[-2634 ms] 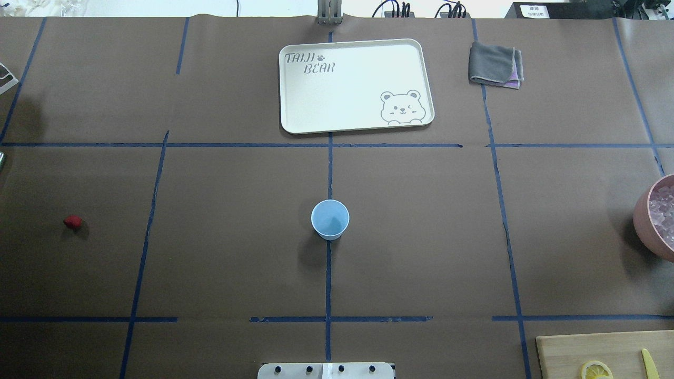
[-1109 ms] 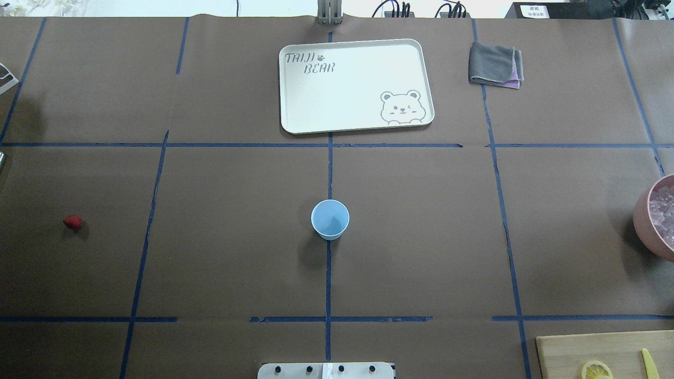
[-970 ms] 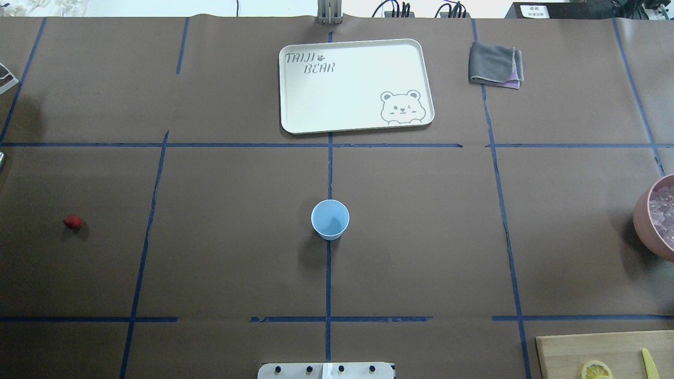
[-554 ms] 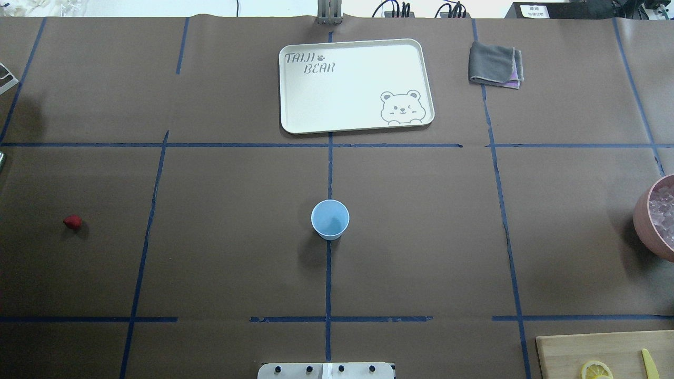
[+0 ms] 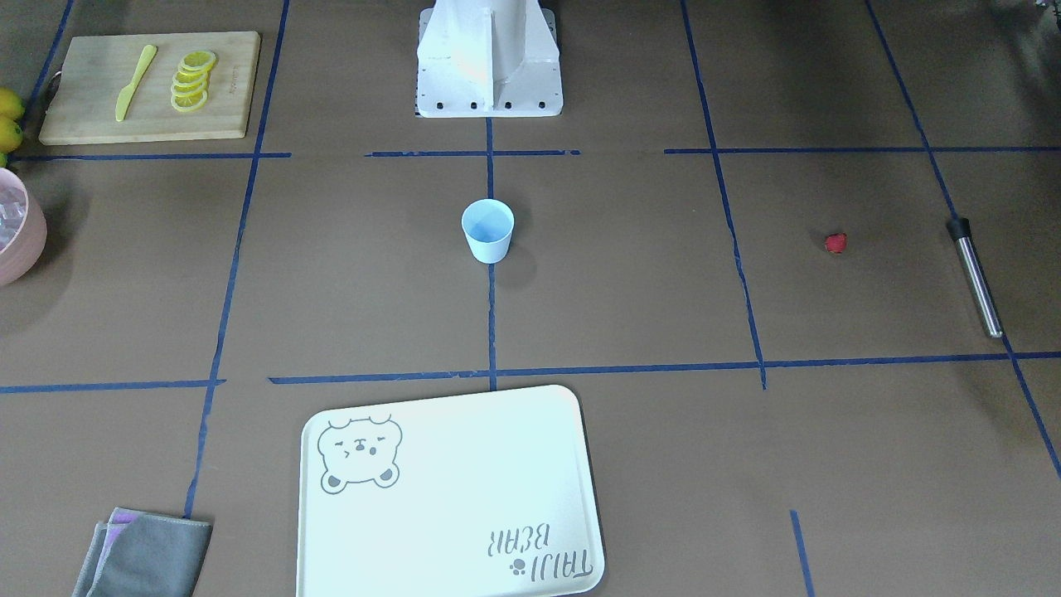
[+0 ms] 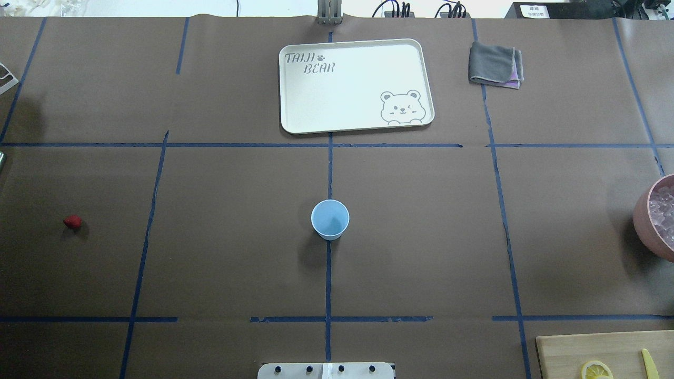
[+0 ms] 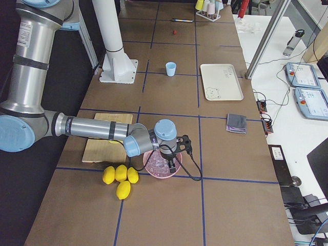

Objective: Mash ice and strawberries in cup
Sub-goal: 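Lower the right gripper into the pink bowl and grasp an ice cube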

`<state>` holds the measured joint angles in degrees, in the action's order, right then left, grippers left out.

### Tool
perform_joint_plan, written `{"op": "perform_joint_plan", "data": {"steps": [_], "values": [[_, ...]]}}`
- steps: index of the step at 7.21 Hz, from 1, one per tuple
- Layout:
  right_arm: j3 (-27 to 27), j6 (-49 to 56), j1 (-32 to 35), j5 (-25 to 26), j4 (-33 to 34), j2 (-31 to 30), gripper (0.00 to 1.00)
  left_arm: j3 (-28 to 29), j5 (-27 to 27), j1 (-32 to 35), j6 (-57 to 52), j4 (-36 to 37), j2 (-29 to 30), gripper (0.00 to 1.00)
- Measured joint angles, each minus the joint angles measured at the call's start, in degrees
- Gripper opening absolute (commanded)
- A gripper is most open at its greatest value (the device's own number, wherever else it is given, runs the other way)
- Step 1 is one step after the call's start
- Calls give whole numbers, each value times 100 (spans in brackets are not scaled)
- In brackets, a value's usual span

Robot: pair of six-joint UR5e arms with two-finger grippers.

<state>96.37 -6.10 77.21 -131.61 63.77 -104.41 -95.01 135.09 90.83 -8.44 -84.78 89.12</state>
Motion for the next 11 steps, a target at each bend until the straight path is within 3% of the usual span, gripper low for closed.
{"op": "perform_joint_plan", "data": {"steps": [11], "values": [[-83,22,-247,179,12,-76,69,23,0,-4,0,-30,-25,100]]}}
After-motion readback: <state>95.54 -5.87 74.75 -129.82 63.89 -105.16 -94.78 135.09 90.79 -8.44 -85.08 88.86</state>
